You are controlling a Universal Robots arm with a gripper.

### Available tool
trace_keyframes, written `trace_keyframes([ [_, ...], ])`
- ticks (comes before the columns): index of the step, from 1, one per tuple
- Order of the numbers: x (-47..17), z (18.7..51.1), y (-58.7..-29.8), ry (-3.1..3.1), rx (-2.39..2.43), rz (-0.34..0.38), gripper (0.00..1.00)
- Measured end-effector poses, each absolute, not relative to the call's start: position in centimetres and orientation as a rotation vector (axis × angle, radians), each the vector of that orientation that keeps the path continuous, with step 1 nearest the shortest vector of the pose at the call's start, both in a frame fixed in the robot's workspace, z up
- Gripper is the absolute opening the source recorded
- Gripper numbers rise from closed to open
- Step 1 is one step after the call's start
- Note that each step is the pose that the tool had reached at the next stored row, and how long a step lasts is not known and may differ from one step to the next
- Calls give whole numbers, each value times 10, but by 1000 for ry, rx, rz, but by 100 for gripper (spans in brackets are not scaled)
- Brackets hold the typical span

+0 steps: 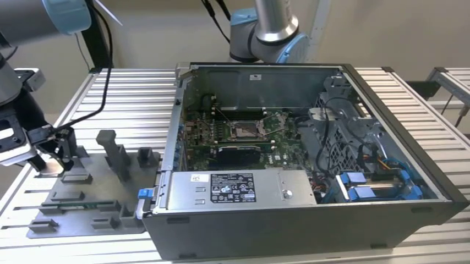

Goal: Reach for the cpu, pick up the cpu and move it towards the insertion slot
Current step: 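Pick up the cpu and move it towards the insertion slot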

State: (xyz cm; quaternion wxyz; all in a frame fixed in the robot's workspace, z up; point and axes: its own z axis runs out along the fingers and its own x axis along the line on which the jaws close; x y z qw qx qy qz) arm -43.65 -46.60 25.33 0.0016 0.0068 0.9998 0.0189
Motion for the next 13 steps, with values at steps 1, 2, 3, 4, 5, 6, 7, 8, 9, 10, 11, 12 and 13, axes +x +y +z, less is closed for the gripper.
trace_keyframes([
  [1, -437, 254, -466, 3138, 21, 59, 0],
  [2, -437, 254, -466, 3138, 21, 59, 0],
  [3, -437, 254, -466, 3138, 22, 59, 0],
  [4, -437, 254, -466, 3138, 21, 59, 0],
  [5, -436, 255, -466, 3138, 21, 59, 0],
  [6, -436, 255, -466, 3138, 21, 59, 0],
  [7, -436, 255, -466, 3138, 21, 59, 0],
  [8, -437, 256, -466, 3138, 21, 59, 0],
  [9, -437, 256, -466, 3138, 21, 59, 0],
  [10, -437, 257, -466, 3138, 21, 59, 0],
  [11, -437, 258, -466, 3138, 21, 59, 0],
  [12, -437, 259, -466, 3138, 21, 59, 0],
  [13, -437, 260, -466, 3138, 22, 59, 0],
])
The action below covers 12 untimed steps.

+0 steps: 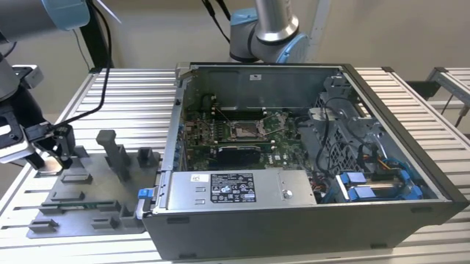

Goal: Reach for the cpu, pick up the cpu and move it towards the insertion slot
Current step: 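Pick up the cpu and move it towards the insertion slot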

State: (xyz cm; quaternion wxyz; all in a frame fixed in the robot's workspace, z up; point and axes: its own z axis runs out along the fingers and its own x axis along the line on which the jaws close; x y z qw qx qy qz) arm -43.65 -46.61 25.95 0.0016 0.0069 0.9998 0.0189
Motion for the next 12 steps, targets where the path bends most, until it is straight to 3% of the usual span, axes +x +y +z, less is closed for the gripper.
trace_keyframes([
  [12, -437, 274, -466, 3138, 21, 59, 0],
])
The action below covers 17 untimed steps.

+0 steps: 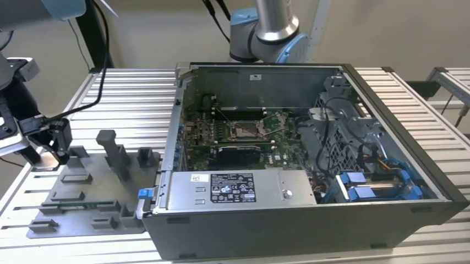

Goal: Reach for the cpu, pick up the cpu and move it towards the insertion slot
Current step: 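Pick up the cpu and move it towards the insertion slot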

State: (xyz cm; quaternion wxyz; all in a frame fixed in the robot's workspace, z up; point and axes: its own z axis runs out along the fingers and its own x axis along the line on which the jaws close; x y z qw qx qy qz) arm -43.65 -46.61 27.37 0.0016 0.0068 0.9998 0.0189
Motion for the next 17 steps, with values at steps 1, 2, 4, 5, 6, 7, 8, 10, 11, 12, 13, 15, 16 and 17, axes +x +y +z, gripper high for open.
trace_keyframes([
  [1, -437, 275, -466, 3138, 21, 59, 0],
  [2, -437, 277, -466, 3138, 22, 59, 0],
  [4, -437, 279, -466, 3138, 21, 59, 0],
  [5, -437, 280, -466, 3138, 21, 59, 0],
  [6, -437, 281, -466, 3138, 21, 59, 0],
  [7, -437, 281, -466, 3137, 21, 60, 0],
  [8, -437, 281, -466, 3137, 21, 60, 0],
  [10, -437, 281, -466, 3138, 21, 59, 0],
  [11, -437, 281, -466, 3138, 21, 59, 0],
  [12, -437, 282, -466, 3138, 21, 59, 0],
  [13, -437, 282, -466, 3138, 21, 59, 0],
  [15, -437, 282, -466, 3138, 22, 59, 0],
  [16, -437, 282, -466, 3138, 22, 59, 0],
  [17, -437, 282, -466, 3138, 22, 59, 0],
])
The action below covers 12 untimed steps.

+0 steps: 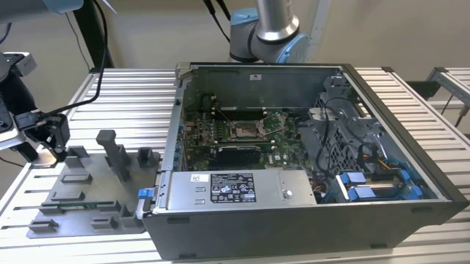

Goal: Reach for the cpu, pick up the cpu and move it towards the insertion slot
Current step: 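Pick up the cpu and move it towards the insertion slot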

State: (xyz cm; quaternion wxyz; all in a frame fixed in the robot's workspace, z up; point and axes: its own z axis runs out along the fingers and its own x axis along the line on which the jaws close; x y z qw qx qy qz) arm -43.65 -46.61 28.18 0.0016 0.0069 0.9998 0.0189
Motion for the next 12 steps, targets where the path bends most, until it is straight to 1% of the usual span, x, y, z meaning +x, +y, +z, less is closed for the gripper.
trace_keyframes([
  [12, -437, 292, -466, 3138, 22, 59, 0],
])
